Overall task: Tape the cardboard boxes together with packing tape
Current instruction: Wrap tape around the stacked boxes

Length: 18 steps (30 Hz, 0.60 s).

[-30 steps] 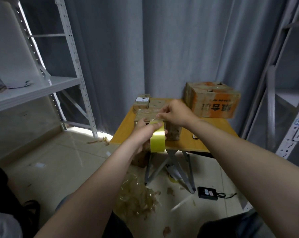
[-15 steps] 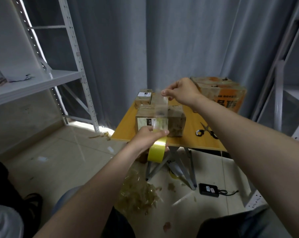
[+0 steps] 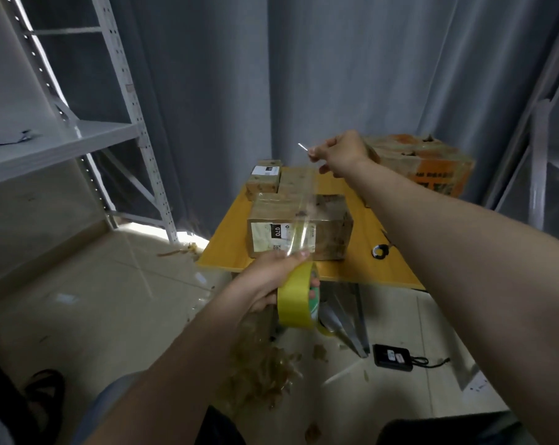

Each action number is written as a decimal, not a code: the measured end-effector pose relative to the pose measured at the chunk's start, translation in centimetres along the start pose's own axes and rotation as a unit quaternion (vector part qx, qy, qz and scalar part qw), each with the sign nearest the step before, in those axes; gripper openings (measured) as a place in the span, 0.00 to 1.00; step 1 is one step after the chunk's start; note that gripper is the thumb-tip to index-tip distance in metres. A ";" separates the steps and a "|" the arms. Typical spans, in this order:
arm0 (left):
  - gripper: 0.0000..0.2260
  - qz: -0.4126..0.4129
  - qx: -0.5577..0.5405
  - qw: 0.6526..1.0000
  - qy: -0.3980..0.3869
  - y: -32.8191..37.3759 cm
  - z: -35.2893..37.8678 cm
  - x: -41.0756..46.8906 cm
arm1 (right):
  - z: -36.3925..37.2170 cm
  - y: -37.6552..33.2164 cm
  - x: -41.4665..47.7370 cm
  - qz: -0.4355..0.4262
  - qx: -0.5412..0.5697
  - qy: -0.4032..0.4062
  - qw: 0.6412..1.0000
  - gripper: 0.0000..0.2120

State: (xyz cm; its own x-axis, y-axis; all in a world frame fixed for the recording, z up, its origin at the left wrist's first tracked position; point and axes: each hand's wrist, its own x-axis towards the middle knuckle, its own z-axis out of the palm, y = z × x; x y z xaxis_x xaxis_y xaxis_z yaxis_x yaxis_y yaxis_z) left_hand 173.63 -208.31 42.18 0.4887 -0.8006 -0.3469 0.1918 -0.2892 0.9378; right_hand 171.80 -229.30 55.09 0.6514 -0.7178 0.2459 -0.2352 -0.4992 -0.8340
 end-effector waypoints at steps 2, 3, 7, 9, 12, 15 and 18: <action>0.17 0.007 0.003 1.000 0.014 0.4 0.1 1.0 | 0.2 0.7 1.5 0.003 -0.026 0.001 1.000 0.10; 0.17 0.009 0.008 1.000 0.024 0.6 0.1 1.3 | 0.4 1.0 2.2 0.003 -0.035 -0.003 0.999 0.11; 0.15 0.011 0.028 0.998 0.052 1.1 -0.2 2.4 | 1.9 2.0 4.5 0.003 -0.042 -0.034 0.999 0.15; 0.14 0.014 0.046 0.997 0.064 1.2 -0.6 2.8 | 2.7 2.8 5.4 0.005 -0.054 -0.045 0.998 0.13; 0.15 -0.011 0.065 0.994 0.082 1.6 -0.9 3.5 | 3.7 4.2 6.2 0.016 -0.076 -0.059 0.995 0.13; 0.15 -0.046 0.057 0.993 0.093 1.7 -0.8 3.7 | 4.5 5.5 6.6 0.030 -0.091 -0.070 0.993 0.12; 0.14 -0.042 0.058 0.992 0.102 1.7 -0.9 4.1 | 5.0 6.3 6.9 0.038 -0.088 -0.077 0.992 0.11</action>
State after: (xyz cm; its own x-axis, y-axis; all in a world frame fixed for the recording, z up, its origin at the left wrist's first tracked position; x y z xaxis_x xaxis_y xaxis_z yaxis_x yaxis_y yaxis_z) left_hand 176.73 -211.60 42.34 0.6390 -0.6524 -0.4075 0.1452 -0.4180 0.8968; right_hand 178.46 -234.99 49.03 0.7261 -0.6808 0.0964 -0.4013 -0.5334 -0.7446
